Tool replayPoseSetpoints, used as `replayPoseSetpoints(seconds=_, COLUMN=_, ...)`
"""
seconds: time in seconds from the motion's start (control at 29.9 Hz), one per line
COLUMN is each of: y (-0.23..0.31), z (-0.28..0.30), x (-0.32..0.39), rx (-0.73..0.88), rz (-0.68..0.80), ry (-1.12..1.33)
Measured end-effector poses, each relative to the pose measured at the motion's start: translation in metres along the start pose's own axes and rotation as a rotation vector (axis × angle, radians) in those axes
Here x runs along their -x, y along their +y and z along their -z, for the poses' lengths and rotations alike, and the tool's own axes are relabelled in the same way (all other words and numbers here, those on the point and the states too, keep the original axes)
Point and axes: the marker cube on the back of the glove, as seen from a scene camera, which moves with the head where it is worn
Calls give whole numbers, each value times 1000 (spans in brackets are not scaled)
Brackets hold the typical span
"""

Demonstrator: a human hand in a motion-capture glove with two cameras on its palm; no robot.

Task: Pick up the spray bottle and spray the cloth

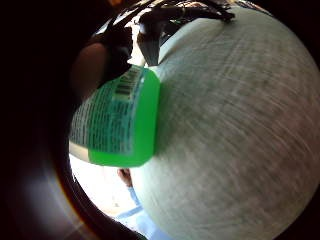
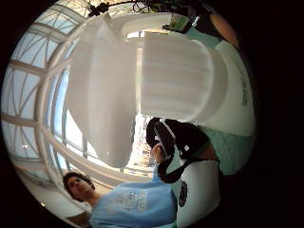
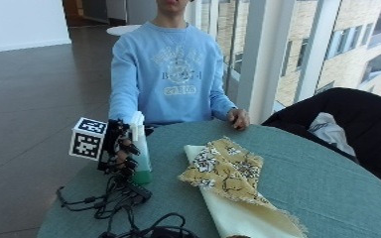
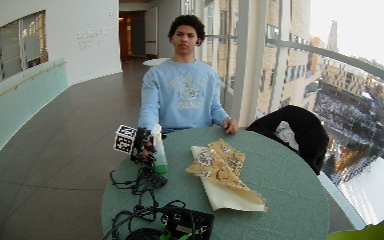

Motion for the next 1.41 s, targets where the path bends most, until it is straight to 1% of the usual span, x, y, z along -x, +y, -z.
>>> replayPoseSetpoints(seconds=0.13, y=-6, z=-9, x=-1, rx=-35, rz=1, ry=-48)
replayPoseSetpoints(seconds=0.4, y=-6, z=-14, x=0, rx=-182, rz=42, ry=-48)
replayPoseSetpoints(seconds=0.57, y=-1, z=-13, x=8, rx=-204, rz=87, ry=-17)
replayPoseSetpoints(seconds=0.77, y=3, z=-17, x=31, rx=-133, rz=148, ry=36)
replayPoseSetpoints(seconds=0.87, y=0, z=-22, x=47, rx=-67, rz=154, ry=79)
replayPoseSetpoints(seconds=1.14, y=-18, z=-45, x=74, rx=205, rz=40, ry=218)
replayPoseSetpoints(seconds=1.41, y=-43, z=-61, x=94, rx=317, rz=-24, ry=304)
